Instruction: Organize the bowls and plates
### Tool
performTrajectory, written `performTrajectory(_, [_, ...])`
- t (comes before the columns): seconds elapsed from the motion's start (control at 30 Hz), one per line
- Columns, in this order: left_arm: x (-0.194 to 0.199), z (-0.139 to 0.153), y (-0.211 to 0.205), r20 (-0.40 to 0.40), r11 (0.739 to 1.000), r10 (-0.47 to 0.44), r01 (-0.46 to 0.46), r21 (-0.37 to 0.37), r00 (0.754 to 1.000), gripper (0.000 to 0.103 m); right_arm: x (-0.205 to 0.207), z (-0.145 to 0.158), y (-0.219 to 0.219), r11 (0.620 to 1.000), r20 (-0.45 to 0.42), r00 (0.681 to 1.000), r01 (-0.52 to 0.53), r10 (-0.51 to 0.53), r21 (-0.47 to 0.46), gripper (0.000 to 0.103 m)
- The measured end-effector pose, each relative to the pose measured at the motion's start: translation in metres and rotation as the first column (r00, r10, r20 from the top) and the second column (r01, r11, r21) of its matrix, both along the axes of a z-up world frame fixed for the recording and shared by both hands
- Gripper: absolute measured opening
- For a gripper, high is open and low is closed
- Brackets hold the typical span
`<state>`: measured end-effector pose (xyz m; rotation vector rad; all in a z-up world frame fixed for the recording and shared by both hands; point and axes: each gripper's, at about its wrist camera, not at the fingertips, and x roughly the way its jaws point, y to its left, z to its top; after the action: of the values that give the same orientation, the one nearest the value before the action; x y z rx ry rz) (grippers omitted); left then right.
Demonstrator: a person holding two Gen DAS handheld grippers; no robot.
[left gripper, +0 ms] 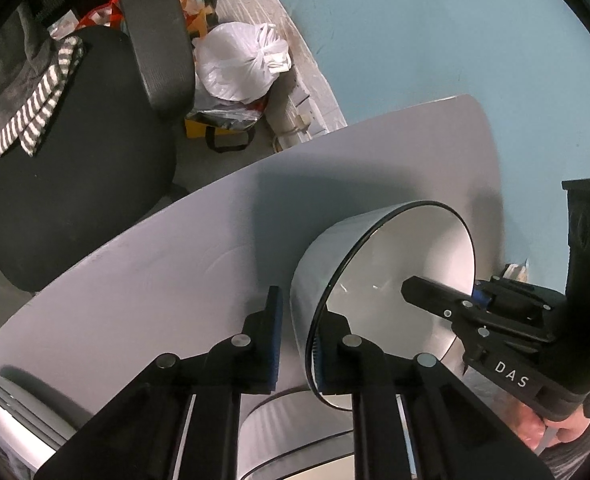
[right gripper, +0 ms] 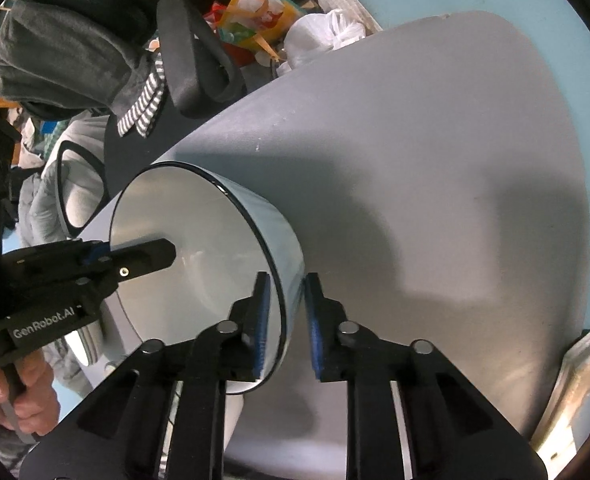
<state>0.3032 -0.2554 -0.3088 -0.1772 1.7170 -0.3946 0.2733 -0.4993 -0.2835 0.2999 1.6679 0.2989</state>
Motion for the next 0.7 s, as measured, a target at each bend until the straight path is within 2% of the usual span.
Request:
performTrajectory(0.07, [0.0,-0.003,-0.001,-0.014,1.0,0.004,-0.004,-0.009,1.0,0.01,-0.001,0.0,-0.001,1.0,0.003,1.0,0.001,-0.001,0.002,0.013])
performTrajectory(0.27, [-0.002,-0.004,-0.007,0.003,1.0,-0.016,0.016,0.017,1.0,0.01,0.001,-0.001,0.002,1.0,-0.007,1.0,0.018,-0.018,-0.02,0.012])
performTrajectory(0.37, [-0.003,-0.004,-0.008,-0.02,0.999,-0.017,0.018,0.041,1.0,0.01,0.002,0.0,0.004,0.999,-0.006,1.0,0.019,-0.02,-0.026,0.011])
performTrajectory(0.5, [-0.008,0.002,-0.014,0.01,0.994,-0.076,0.075,0.084,0.997,0.01,0.003,0.003,0.008,1.0,-0.001,1.0,-0.003,0.003,-0.029,0.012])
performTrajectory(0.7, [-0.01,0.014,-0.01,0.021,0.995,-0.065,0.063,0.075,0.998,0.01,0.007,0.01,0.005,1.0,-0.014,1.0,0.013,-0.013,-0.011,0.012])
